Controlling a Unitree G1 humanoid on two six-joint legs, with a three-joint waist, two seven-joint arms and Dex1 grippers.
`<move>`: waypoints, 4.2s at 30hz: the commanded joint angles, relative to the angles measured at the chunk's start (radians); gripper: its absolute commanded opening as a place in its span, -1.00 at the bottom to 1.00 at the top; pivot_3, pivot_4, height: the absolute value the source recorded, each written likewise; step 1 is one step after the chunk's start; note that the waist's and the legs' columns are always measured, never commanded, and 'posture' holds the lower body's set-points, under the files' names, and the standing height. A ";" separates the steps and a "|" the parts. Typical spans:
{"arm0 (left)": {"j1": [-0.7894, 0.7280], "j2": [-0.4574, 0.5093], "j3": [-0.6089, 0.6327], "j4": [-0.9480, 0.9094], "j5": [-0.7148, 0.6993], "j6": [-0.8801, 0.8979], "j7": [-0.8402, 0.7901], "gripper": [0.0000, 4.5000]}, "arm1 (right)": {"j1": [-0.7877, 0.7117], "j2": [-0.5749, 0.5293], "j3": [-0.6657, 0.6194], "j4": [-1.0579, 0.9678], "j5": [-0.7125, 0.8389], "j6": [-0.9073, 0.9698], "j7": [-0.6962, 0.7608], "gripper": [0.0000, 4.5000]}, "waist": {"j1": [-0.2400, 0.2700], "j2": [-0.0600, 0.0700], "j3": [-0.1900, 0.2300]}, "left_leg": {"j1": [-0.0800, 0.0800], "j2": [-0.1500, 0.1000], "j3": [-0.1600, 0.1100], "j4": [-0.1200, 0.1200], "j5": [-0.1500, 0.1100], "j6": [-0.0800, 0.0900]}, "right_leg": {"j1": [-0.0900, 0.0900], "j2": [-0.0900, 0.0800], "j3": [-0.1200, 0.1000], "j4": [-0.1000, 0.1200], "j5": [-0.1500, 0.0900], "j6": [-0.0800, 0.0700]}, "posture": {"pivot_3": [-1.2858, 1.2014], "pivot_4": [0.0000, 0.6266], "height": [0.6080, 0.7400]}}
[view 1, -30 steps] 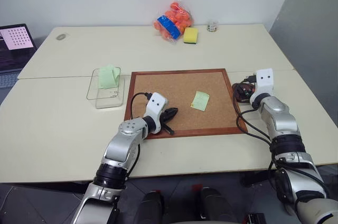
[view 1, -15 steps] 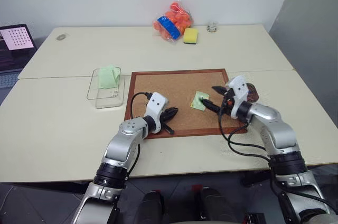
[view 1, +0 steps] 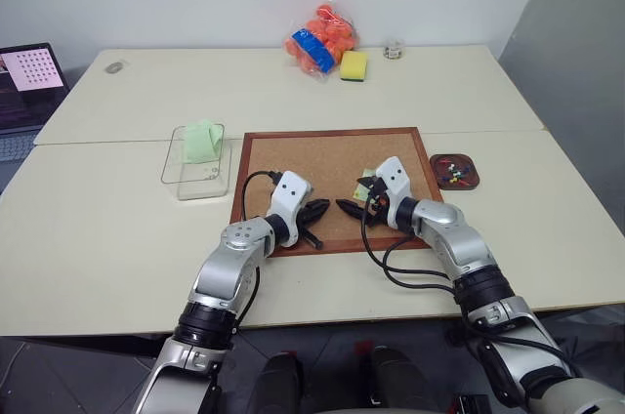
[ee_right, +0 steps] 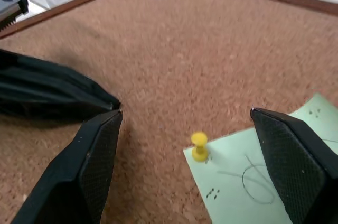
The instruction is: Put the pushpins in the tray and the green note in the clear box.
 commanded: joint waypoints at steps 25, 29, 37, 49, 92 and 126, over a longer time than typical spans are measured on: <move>0.028 0.002 -0.025 0.017 0.011 0.036 0.009 -1.00 | 0.013 -0.014 -0.072 -0.086 -0.014 -0.061 -0.021 -0.99 | 0.000 0.000 0.000 | 0.000 0.000 0.000 0.000 0.000 0.000 | 0.000 0.000 0.000 0.000 0.000 0.000 | 0.03 -0.52 1.00; 0.026 0.005 -0.021 0.019 0.009 0.036 0.009 -1.00 | 0.017 -0.042 -0.082 -0.204 0.004 -0.033 -0.008 -0.99 | 0.001 0.000 0.000 | -0.001 0.000 -0.001 0.000 0.000 0.000 | -0.001 0.000 0.000 0.000 0.000 0.000 | 0.03 -0.52 1.00; 0.008 -0.007 -0.022 0.037 0.004 0.032 0.008 -1.00 | 0.021 -0.077 -0.090 -0.312 0.024 0.029 0.006 -0.99 | 0.001 0.000 0.000 | 0.000 0.000 -0.001 0.000 0.000 0.000 | 0.000 0.000 -0.001 0.000 0.000 0.000 | 0.03 -0.52 1.00; -0.084 -0.139 0.263 -0.044 -0.423 0.381 -0.016 -0.55 | 0.062 -0.240 0.029 -0.371 -0.033 -0.130 0.247 -1.00 | 0.001 -0.002 0.002 | -0.002 -0.001 -0.001 0.001 0.000 0.000 | -0.001 0.000 -0.001 0.000 0.000 0.000 | 0.03 -0.52 1.00; -0.108 -0.109 0.328 -0.034 -0.714 0.442 -0.071 0.99 | -0.057 -0.237 -0.157 -0.477 0.229 0.248 0.173 -1.00 | 0.003 -0.004 0.003 | -0.002 -0.001 -0.001 0.001 0.000 0.000 | -0.001 -0.001 -0.001 -0.001 0.002 -0.003 | 0.03 -0.52 1.00; -0.105 -0.125 0.238 -0.030 -0.714 0.461 -0.105 -0.79 | 0.000 -0.235 -0.154 -0.550 0.326 0.348 0.142 -1.00 | 0.001 -0.004 0.003 | -0.002 0.000 -0.001 0.001 0.000 0.000 | -0.001 0.000 -0.001 -0.001 0.000 0.000 | 0.03 -0.52 1.00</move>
